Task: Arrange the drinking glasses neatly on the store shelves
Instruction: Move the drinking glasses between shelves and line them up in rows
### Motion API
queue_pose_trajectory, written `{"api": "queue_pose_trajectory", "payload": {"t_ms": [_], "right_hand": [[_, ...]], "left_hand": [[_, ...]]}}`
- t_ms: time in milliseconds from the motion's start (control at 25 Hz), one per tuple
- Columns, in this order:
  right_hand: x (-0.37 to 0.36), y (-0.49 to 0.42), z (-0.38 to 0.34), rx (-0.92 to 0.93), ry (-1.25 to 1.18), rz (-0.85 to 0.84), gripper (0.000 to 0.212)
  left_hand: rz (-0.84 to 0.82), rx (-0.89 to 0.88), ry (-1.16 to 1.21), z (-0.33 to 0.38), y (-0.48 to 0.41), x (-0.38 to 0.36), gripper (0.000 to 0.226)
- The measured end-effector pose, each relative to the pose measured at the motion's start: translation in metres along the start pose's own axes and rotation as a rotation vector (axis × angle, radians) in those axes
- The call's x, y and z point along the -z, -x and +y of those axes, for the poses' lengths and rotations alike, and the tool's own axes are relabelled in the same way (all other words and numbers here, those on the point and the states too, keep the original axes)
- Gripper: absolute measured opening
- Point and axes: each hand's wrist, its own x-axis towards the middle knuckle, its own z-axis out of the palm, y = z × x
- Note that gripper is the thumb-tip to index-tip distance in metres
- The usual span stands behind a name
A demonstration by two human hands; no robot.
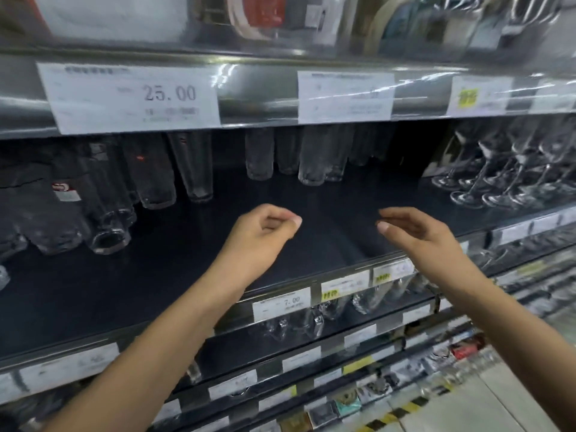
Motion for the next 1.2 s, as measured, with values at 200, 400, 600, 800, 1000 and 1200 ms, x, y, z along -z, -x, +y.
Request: {"api": "queue_pose_trajectory", "payload": {"t_ms": [200, 400, 600, 800, 1000, 1200], "right_hand": [[0.05, -0.055, 0.034, -0.068, 0.003, -0.065, 0.026], [0.067, -0.131, 0.072, -0.139, 0.087, -0.245, 0.043], [0.049, -0.199, 0.098, -0.115, -0.08, -0.233, 0.039], [0.008, -0.26, 0.112, -0.036, -0.144, -0.178, 0.047], [-0.023, -0.297, 0.114, 0.057, -0.126, -0.236, 0.066], [-0.037, -0.326, 0.118, 0.089, -0.154, -0.283, 0.094]], "left_hand": [[0.099, 0.056, -0.035, 0.016, -0.043, -0.077, 0.03], [0.192, 0.178, -0.069, 0.013, -0.106, -0.142, 0.053], [0.386, 0.139, -0.132, -0.012, -0.157, -0.167, 0.034], [0.586, -0.074, -0.257, -0.039, -0.207, -0.166, 0.046], [0.574, -0.114, -0.276, -0.05, -0.245, -0.159, 0.069], [0.524, -0.104, -0.24, -0.056, -0.266, -0.154, 0.086]]}}
